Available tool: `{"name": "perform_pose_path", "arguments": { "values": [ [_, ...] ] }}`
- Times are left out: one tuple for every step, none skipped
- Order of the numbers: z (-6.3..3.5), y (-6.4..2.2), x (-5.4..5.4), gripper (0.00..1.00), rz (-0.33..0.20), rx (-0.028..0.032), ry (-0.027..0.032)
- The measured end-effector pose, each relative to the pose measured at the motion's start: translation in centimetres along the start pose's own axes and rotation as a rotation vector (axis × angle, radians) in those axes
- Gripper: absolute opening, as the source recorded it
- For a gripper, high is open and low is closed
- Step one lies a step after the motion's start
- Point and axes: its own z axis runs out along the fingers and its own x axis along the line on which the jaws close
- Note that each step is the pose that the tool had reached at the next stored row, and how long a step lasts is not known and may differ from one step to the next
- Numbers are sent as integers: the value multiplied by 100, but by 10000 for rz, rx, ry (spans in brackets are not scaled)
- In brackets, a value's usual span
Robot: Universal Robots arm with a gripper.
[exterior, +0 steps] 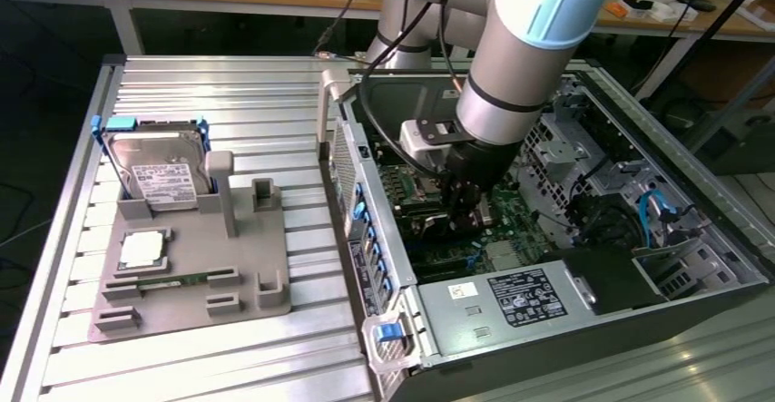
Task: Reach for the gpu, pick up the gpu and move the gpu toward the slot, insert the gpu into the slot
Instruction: 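Insert the gpu into the slot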
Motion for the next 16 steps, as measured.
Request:
{"name": "perform_pose_path", "arguments": {
  "values": [
    [4, 0, 0, 27, 0, 1, -1],
    [7, 1, 0, 27, 0, 2, -3],
    [9, 2, -1, 27, 0, 2, -2],
    [13, 5, -1, 27, 2, 0, -8],
    [16, 6, -1, 27, 3, 2, -8],
    [18, 6, -1, 27, 1, 3, -5],
    [20, 7, 0, 27, 0, 2, -3],
    [22, 9, 0, 27, -1, 1, 0],
    [25, 10, 0, 27, -1, 2, -1],
    [28, 12, 0, 27, 0, 1, -3],
    [30, 13, -1, 27, -1, 2, -3],
    [31, 14, 0, 27, -1, 2, -4],
    [31, 14, 0, 27, -1, 2, -3],
    [31, 14, 0, 27, 0, 2, -3],
    [32, 14, 0, 27, 0, 2, -3],
    [32, 14, -1, 27, 0, 2, -4]
  ]
}}
